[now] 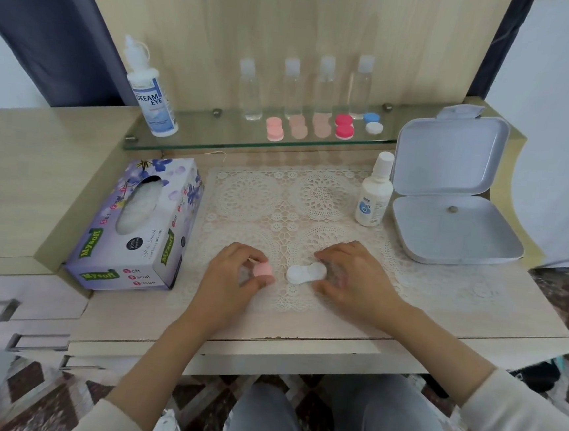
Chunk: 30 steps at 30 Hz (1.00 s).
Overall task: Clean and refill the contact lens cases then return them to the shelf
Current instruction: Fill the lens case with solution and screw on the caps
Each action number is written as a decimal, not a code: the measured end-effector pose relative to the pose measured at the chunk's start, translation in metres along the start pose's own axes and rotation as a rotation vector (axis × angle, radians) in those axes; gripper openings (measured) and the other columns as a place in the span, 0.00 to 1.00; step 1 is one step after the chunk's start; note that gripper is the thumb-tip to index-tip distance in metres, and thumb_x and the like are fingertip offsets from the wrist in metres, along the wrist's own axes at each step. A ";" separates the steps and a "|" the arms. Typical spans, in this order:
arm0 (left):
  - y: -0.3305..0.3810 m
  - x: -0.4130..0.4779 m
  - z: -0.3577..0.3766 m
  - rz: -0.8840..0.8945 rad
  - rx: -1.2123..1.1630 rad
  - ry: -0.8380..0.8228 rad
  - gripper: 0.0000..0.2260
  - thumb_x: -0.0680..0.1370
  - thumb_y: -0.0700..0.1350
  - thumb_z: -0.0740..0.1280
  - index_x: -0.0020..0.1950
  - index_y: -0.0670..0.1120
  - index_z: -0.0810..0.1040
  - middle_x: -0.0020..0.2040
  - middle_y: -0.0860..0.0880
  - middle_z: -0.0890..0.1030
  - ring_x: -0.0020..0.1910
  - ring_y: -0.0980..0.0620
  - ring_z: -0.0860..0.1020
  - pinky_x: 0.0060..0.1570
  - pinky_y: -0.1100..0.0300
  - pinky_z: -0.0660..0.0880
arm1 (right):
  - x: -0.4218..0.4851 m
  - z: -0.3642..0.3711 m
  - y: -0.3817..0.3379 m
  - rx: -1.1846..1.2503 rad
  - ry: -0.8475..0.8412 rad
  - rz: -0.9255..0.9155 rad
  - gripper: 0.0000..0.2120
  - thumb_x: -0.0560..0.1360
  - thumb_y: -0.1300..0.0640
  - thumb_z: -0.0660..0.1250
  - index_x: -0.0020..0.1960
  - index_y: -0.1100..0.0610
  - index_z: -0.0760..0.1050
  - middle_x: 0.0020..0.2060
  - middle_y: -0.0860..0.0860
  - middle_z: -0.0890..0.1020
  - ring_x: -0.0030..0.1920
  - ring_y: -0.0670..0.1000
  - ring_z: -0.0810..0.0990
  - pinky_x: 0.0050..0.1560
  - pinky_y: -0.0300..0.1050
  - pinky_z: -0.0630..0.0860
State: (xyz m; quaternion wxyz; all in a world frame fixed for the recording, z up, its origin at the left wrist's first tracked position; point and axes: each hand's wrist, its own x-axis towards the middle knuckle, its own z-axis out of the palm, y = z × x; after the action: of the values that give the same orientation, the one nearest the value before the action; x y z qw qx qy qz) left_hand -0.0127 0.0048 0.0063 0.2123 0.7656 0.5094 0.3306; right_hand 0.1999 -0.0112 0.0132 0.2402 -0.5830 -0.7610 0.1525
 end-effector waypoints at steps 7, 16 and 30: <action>0.018 0.009 0.022 0.065 -0.072 -0.037 0.11 0.67 0.39 0.75 0.48 0.42 0.81 0.43 0.53 0.79 0.42 0.62 0.76 0.47 0.72 0.70 | -0.003 0.006 0.002 0.034 0.046 0.007 0.13 0.73 0.55 0.67 0.57 0.55 0.77 0.53 0.47 0.77 0.55 0.48 0.68 0.48 0.31 0.59; 0.026 0.012 0.026 0.067 -0.022 -0.118 0.12 0.68 0.37 0.73 0.51 0.44 0.81 0.47 0.52 0.81 0.47 0.52 0.78 0.55 0.54 0.72 | -0.004 0.010 0.005 0.052 0.076 0.014 0.13 0.72 0.54 0.69 0.56 0.54 0.79 0.53 0.46 0.78 0.55 0.48 0.69 0.49 0.33 0.58; 0.023 0.013 0.030 0.112 -0.044 -0.035 0.13 0.64 0.34 0.75 0.48 0.40 0.80 0.43 0.46 0.81 0.41 0.57 0.77 0.45 0.73 0.72 | -0.003 0.011 0.007 0.093 0.091 0.014 0.12 0.71 0.55 0.71 0.54 0.56 0.79 0.51 0.48 0.79 0.53 0.49 0.69 0.50 0.37 0.62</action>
State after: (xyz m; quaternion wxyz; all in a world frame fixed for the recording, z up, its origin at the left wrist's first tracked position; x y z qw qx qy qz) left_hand 0.0269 0.0075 0.0049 0.2194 0.7937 0.4546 0.3396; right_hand 0.2003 -0.0120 -0.0004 0.3002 -0.5828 -0.7374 0.1626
